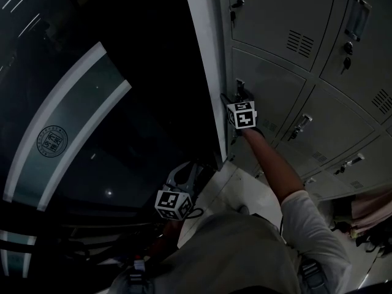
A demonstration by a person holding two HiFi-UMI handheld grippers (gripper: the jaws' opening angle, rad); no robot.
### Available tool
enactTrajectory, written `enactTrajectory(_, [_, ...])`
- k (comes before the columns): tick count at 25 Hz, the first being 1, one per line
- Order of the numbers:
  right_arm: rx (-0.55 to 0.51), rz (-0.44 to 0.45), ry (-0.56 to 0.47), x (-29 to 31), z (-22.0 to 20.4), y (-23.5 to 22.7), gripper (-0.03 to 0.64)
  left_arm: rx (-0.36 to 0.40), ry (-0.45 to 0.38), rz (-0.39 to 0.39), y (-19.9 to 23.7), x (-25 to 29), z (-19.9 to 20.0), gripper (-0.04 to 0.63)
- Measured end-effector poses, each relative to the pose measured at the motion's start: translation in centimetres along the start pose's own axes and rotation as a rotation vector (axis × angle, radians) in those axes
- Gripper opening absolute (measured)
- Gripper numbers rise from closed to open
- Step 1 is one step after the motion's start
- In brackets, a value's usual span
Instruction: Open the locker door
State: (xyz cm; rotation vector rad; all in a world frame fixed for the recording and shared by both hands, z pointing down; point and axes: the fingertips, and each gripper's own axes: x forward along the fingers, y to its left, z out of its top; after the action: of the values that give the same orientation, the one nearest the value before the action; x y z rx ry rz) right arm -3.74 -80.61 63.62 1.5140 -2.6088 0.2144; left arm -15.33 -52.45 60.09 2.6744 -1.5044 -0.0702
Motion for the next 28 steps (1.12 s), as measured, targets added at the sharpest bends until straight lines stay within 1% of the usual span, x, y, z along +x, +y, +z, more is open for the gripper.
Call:
enactTrajectory(1, [-0.001, 0.002, -0.008, 0.0, 0.0, -0.1, 0.297, -0.002, 0.011, -0.010, -0.2, 0.1, -0.3, 0.054])
enactTrajectory(2, [0.007, 0.000, -0.012, -0.2, 0.0, -0.3, 0.278, -0.010, 0.024, -0.028, -0.5, 0.2, -0.6, 0.015])
enactTrajectory(4, [0.019, -0.014, -0.013, -0.5, 0.1, -0.9, 0.206, -0.025, 0.049, -0.067, -1.1, 0.5, -1.5, 0.015])
enactTrajectory(8, [-0.007, -0.032, -0.019, -1.3, -0.2, -0.5, 0.131, -0.033, 0.059, -0.161, -3.2, 1.2, -2.1, 0.015])
enactTrajectory(11, [-0.016, -0.028, -0.047, -2.9, 0.1, 0.5, 0.053, -0.050, 0.055, -0.176, -3.8, 1.7, -2.1, 0.015])
enactTrajectory(16, [-0.011, 0.019, -0.069, -5.8, -0.3, 3.0, 0.041, -0.051, 0.082, -0.182, -4.2, 2.1, -2.7, 0.015])
enactTrajectory(19, [-0.003, 0.042, -0.098, -8.1, -0.4, 4.4, 0.018, -0.060, 0.087, -0.171, -4.1, 2.1, -3.1, 0.015])
enactTrajectory(26, [-0.044, 0.110, -0.171, -15.5, -1.3, 7.6, 0.022, -0.057, 0.084, -0.160, -3.9, 2.3, -3.5, 0.015])
enactTrajectory(28, [-0.048, 0.131, -0.193, -18.0, -1.5, 8.1, 0.037, -0.060, 0.085, -0.169, -4.2, 2.5, -3.4, 0.015])
